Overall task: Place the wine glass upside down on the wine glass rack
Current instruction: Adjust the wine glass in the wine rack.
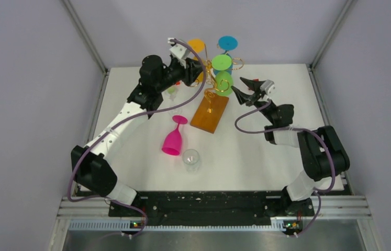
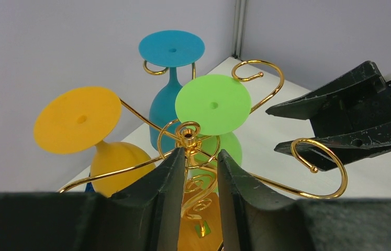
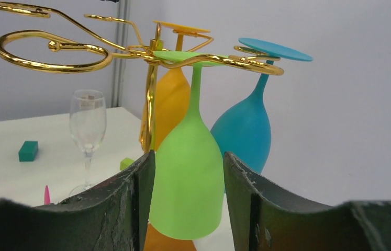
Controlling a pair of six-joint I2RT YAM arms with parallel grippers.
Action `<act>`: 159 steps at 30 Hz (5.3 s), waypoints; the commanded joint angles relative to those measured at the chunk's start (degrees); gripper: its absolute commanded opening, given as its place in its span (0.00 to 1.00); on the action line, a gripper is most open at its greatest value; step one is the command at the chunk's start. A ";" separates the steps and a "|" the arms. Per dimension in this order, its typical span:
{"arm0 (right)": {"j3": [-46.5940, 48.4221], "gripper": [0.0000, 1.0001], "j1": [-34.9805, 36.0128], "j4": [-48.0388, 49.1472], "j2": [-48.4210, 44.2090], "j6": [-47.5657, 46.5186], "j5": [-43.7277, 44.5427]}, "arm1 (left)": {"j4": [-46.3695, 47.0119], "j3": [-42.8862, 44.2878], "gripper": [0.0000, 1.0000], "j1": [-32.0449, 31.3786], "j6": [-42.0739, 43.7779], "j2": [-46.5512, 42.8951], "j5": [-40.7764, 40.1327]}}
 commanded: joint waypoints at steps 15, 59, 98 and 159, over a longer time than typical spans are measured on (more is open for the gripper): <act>12.61 0.46 4.47 12.44 9.89 -4.38 1.98 | 3.16 -0.41 0.34 0.95 -0.05 -2.89 -0.17; 22.89 0.39 7.03 10.92 18.54 -0.48 4.02 | 3.97 -1.03 0.34 1.61 -0.40 -3.20 0.36; 22.11 0.00 8.13 11.70 14.82 0.44 9.12 | 4.32 -1.36 0.34 2.00 -0.67 -3.37 0.75; 21.24 0.00 9.24 5.16 11.76 3.60 8.12 | 4.74 -1.58 0.34 2.14 -2.17 -1.98 2.49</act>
